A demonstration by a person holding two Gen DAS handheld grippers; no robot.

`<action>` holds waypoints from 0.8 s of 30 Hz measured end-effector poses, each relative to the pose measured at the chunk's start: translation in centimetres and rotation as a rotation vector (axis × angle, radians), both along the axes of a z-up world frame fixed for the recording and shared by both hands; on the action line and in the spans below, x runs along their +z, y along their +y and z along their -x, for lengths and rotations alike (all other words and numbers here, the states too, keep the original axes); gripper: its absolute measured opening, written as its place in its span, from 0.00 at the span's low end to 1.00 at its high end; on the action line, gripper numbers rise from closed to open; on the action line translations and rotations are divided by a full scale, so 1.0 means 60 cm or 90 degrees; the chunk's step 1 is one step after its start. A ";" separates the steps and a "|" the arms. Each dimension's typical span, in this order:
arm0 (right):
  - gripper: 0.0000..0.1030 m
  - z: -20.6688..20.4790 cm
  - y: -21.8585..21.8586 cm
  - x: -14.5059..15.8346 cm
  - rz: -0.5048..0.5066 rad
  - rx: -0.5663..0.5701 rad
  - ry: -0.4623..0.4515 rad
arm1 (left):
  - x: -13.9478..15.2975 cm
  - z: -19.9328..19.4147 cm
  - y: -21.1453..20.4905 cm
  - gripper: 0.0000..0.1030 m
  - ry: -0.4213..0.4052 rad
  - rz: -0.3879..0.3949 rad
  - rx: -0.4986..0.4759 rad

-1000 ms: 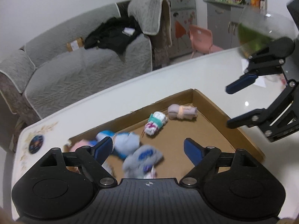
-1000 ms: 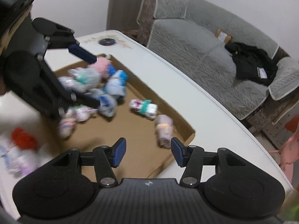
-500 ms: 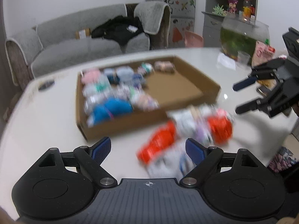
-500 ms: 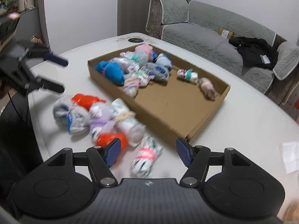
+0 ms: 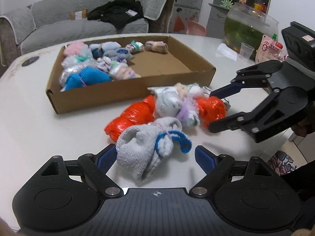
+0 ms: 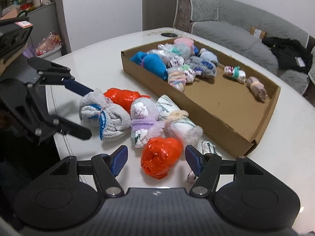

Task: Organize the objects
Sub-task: 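Grasp grey knit sock with left gripper while right grasps orange plastic bag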

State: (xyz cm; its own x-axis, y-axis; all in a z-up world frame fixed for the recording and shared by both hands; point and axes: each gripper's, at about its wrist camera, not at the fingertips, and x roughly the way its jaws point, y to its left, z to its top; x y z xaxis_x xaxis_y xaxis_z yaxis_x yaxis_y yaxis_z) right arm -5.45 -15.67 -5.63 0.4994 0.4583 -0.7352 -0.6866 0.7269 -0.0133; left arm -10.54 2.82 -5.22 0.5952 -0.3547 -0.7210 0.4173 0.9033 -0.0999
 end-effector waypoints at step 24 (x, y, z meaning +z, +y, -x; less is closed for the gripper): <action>0.42 0.000 -0.028 -0.017 -0.028 -0.015 0.043 | -0.023 -0.027 -0.047 0.56 0.034 0.011 -0.057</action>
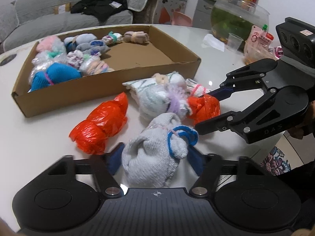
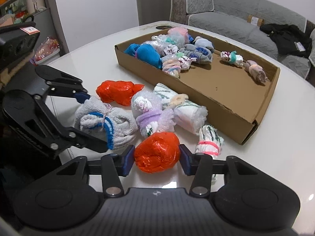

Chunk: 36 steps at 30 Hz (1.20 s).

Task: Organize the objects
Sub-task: 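Grasp grey knit sock with left gripper while right grasps orange plastic bag, then carry the grey sock and orange bag into the tray with both grippers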

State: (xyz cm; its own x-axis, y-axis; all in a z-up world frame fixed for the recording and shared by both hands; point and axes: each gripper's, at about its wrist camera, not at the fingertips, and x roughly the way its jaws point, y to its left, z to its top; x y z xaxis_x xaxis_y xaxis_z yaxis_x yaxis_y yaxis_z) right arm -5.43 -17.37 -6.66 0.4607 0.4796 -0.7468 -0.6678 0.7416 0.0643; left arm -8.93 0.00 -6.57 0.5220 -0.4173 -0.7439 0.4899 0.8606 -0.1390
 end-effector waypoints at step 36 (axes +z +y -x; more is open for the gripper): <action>0.41 -0.256 -0.025 0.178 0.120 0.065 -0.164 | 0.224 -0.309 -0.084 0.46 -0.087 -0.060 0.024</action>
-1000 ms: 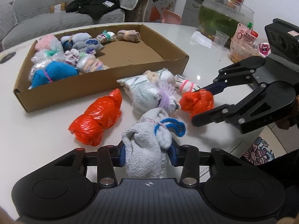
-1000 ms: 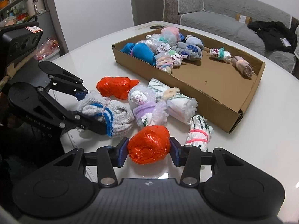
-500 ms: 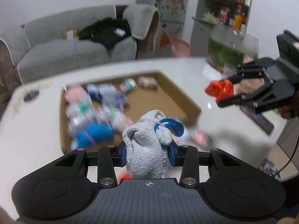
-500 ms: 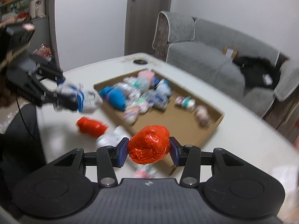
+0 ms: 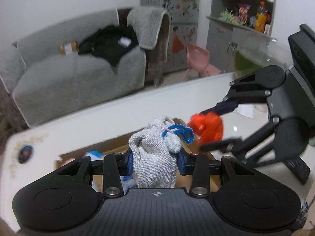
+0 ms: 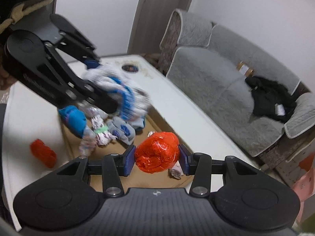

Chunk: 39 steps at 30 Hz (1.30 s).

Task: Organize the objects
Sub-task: 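Carry the grey sock and orange bag into the tray with both grippers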

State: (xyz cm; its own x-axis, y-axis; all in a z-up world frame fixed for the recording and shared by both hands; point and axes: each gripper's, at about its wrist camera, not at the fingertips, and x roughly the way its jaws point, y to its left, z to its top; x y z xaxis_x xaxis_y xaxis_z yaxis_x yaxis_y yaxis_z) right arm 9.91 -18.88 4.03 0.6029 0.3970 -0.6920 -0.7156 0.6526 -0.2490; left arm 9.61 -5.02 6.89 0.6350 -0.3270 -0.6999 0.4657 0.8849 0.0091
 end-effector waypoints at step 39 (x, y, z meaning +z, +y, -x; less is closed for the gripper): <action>0.44 -0.105 0.021 -0.148 0.100 0.024 0.121 | -0.208 -0.121 -0.020 0.51 0.071 -0.072 0.020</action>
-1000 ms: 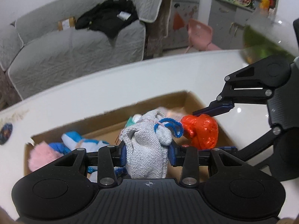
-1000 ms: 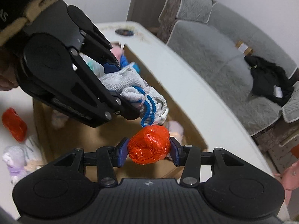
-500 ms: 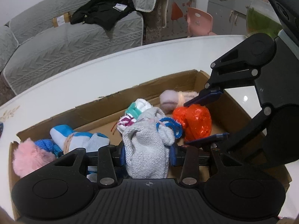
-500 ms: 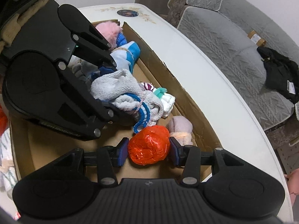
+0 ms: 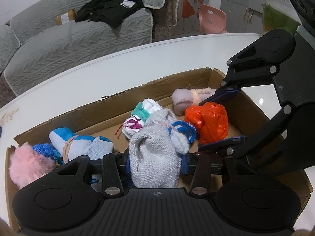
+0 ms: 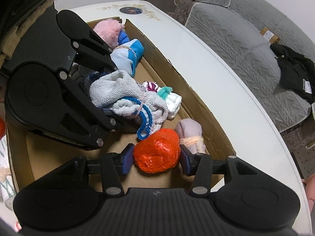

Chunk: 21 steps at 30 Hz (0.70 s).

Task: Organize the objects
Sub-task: 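Carry the grey sock and orange bag into the tray with both grippers, then open both grippers to release the grey sock and orange bag in the tray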

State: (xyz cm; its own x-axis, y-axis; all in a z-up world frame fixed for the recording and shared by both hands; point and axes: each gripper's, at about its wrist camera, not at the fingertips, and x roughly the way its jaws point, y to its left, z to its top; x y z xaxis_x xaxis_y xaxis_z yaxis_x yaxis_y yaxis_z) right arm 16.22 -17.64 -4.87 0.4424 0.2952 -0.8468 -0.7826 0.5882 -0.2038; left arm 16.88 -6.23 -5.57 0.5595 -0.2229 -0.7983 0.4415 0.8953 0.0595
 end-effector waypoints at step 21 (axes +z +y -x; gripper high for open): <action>0.56 0.007 0.004 0.008 0.016 -0.017 -0.011 | 0.015 0.015 -0.005 0.78 -0.017 -0.027 0.006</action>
